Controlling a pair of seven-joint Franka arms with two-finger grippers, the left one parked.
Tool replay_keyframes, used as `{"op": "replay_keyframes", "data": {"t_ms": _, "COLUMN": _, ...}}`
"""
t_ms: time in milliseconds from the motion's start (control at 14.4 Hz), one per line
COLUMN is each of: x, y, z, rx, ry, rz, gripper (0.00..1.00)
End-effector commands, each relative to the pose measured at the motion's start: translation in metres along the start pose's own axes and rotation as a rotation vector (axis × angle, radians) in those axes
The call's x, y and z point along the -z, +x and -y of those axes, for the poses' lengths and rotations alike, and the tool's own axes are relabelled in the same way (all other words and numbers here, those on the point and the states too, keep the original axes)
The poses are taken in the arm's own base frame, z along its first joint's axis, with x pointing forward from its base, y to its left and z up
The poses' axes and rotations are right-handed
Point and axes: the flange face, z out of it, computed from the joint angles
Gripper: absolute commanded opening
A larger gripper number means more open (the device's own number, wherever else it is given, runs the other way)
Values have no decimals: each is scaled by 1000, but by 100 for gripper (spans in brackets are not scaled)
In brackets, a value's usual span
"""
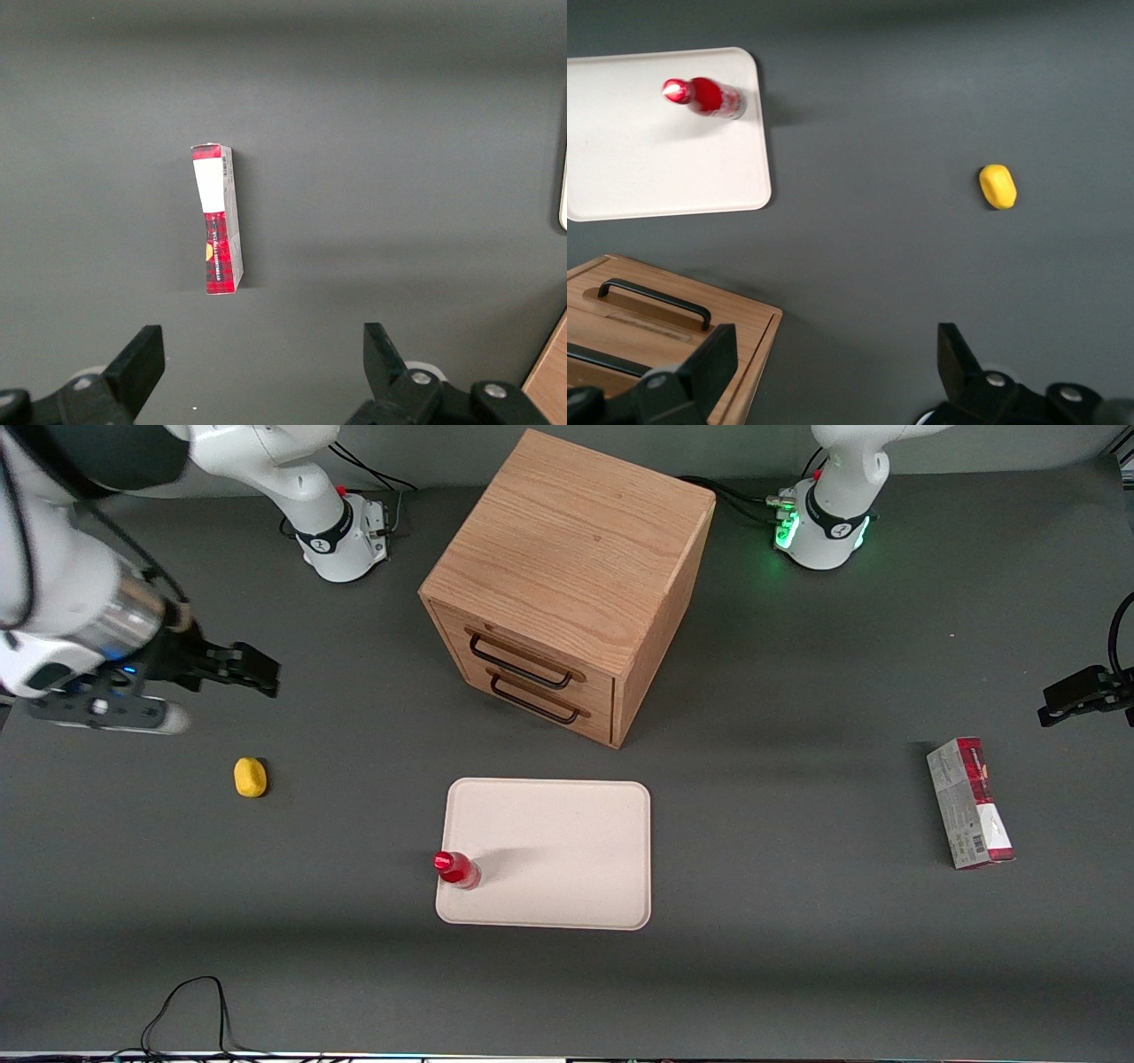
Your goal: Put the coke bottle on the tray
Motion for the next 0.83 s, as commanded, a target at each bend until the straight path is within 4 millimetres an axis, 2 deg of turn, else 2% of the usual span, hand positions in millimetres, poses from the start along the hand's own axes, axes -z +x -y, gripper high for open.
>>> {"op": "replay_keyframes", "data": {"t_ms": 0, "x": -9, "y": -12, "z": -52, "rx": 3, "ry": 61, "rz": -37, "gripper": 100}}
{"op": "replay_keyframes", "data": {"t_ms": 208, "x": -15, "y": -6, "z": -86, "rx": 28, "ry": 71, "rz": -81, "gripper": 100}}
{"op": "replay_keyframes", "data": {"t_ms": 416, "x": -14, "y": -8, "z": -109, "rx": 5, "ry": 67, "rz": -92, "gripper": 100}}
{"op": "replay_keyframes", "data": {"t_ms": 624, "x": -14, "y": -10, "z": -119, "rx": 85, "ry": 56, "rz": -70, "gripper": 100}}
{"op": "replay_keyframes", "data": {"t_ms": 694, "x": -14, "y": -9, "z": -132, "rx": 63, "ry": 55, "rz": -66, "gripper": 100}}
{"op": "replay_keyframes", "data": {"t_ms": 763, "x": -14, "y": -8, "z": -137, "rx": 57, "ry": 55, "rz": -66, "gripper": 100}}
